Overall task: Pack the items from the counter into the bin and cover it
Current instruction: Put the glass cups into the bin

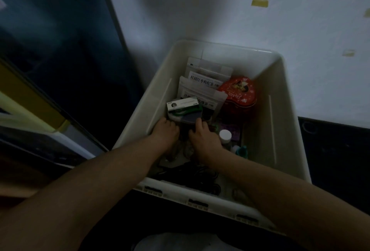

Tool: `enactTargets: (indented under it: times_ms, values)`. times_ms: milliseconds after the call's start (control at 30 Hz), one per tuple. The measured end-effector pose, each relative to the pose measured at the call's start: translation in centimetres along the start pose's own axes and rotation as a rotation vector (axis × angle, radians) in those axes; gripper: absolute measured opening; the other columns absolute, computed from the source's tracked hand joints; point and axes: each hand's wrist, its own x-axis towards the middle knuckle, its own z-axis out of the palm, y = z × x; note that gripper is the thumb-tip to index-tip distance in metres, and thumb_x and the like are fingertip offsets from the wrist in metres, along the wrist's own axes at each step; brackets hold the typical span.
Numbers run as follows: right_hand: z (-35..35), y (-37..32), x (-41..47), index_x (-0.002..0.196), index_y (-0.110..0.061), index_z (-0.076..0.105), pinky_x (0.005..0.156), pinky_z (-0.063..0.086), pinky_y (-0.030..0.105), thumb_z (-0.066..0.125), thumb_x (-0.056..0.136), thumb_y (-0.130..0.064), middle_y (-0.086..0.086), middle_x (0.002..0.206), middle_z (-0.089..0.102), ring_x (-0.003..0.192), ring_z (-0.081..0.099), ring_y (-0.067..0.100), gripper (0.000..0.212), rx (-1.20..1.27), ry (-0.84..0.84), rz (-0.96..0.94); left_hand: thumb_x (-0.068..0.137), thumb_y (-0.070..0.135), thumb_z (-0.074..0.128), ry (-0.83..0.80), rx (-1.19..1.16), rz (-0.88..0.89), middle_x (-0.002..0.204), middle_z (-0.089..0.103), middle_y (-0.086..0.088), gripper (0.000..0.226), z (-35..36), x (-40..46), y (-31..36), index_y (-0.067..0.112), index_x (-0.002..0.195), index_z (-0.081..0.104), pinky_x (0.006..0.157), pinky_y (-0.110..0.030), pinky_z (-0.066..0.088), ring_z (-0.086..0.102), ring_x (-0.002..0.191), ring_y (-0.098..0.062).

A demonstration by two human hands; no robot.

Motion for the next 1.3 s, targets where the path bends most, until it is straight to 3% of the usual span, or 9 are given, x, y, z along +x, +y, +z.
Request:
enactTargets:
  times_ms: [400, 733, 867, 1067, 1300]
  values:
    - [1.3, -0.3, 0.1, 0.137, -0.006, 0.04, 0.085, 0.041, 0.037, 0.045, 0.095, -0.023, 0.024, 0.15, 0.01, 0.132, 0.027, 0.034, 0.046, -0.094, 0.05, 0.035, 0.091, 0.036, 0.053, -0.005, 0.009, 0.014, 0.136, 0.045, -0.013, 0.056, 0.0, 0.3, 0.4, 0.003, 0.134, 0.038, 0.101, -0.03, 0.03, 0.043, 0.125, -0.026]
    - [2.8, -0.2, 0.5, 0.141, -0.005, 0.031, 0.098, 0.037, 0.044, 0.043, 0.095, -0.023, 0.03, 0.153, 0.0, 0.143, 0.011, 0.039, 0.051, -0.114, 0.047, 0.064, 0.098, 0.022, 0.039, -0.008, 0.005, 0.025, 0.133, 0.048, -0.015, 0.037, 1.1, 1.1, 0.9, 0.002, 0.128, 0.042, 0.098, -0.032, 0.032, 0.045, 0.122, -0.028]
    - [3.2, -0.1, 0.6, 0.14, -0.004, 0.032, 0.097, 0.037, 0.044, 0.043, 0.095, -0.025, 0.031, 0.152, 0.002, 0.142, 0.012, 0.039, 0.05, -0.122, 0.06, 0.074, 0.096, 0.025, 0.045, -0.028, -0.071, 0.007, 0.131, 0.049, -0.016, 0.039, 1.2, 1.2, 0.9, 0.001, 0.128, 0.044, 0.098, -0.033, 0.034, 0.046, 0.121, -0.029]
    - [3.1, 0.0, 0.6, 0.142, -0.005, 0.028, 0.097, 0.037, 0.043, 0.048, 0.094, -0.03, 0.031, 0.152, 0.0, 0.142, 0.01, 0.04, 0.058, -0.132, 0.04, 0.068, 0.087, 0.038, 0.06, -0.067, -0.077, 0.03, 0.133, 0.046, -0.013, 0.061, 1.0, 1.2, 0.9, 0.003, 0.131, 0.038, 0.097, -0.031, 0.034, 0.046, 0.122, -0.027]
    - [2.8, 0.0, 0.6, 0.143, -0.003, 0.024, 0.094, 0.039, 0.042, 0.05, 0.092, -0.035, 0.031, 0.151, 0.001, 0.142, 0.012, 0.039, 0.065, -0.162, 0.024, 0.076, 0.088, 0.038, 0.058, -0.071, -0.151, 0.016, 0.135, 0.047, -0.014, 0.057, 1.1, 1.4, 1.1, 0.005, 0.131, 0.039, 0.099, -0.032, 0.035, 0.047, 0.124, -0.027]
